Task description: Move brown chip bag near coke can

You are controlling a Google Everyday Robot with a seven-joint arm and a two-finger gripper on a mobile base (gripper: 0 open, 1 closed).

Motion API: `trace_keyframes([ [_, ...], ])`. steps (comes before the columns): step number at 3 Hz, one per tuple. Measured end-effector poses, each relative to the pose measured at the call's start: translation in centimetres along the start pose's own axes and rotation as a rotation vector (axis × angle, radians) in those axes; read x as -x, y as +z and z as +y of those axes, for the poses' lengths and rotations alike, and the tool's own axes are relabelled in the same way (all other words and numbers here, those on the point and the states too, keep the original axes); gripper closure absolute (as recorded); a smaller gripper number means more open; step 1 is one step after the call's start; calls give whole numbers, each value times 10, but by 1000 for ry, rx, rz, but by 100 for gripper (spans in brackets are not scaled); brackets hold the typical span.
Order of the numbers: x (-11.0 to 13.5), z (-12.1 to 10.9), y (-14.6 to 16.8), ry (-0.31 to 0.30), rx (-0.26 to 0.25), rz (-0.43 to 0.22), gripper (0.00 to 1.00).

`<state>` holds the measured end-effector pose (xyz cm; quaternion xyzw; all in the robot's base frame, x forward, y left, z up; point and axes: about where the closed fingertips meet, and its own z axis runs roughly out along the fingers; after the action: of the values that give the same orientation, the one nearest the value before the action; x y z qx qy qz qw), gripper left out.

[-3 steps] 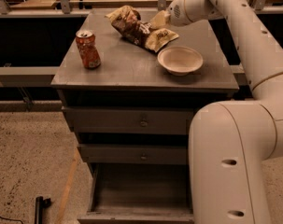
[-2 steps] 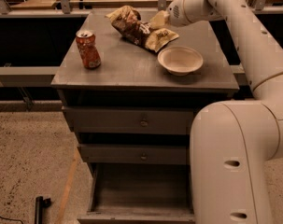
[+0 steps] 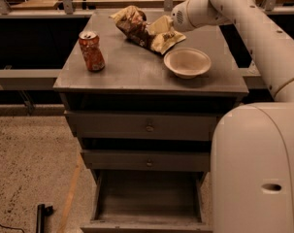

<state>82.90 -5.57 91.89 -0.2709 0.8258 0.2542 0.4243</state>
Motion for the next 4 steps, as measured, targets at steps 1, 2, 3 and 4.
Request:
trace_keyframes([
  [1, -3, 2, 4, -8, -34, 9, 0],
  [2, -2, 0, 5, -12, -65, 15, 0],
  [3, -3, 2, 12, -10, -76, 8, 0],
  [4, -8, 6, 25, -8, -74, -4, 0],
])
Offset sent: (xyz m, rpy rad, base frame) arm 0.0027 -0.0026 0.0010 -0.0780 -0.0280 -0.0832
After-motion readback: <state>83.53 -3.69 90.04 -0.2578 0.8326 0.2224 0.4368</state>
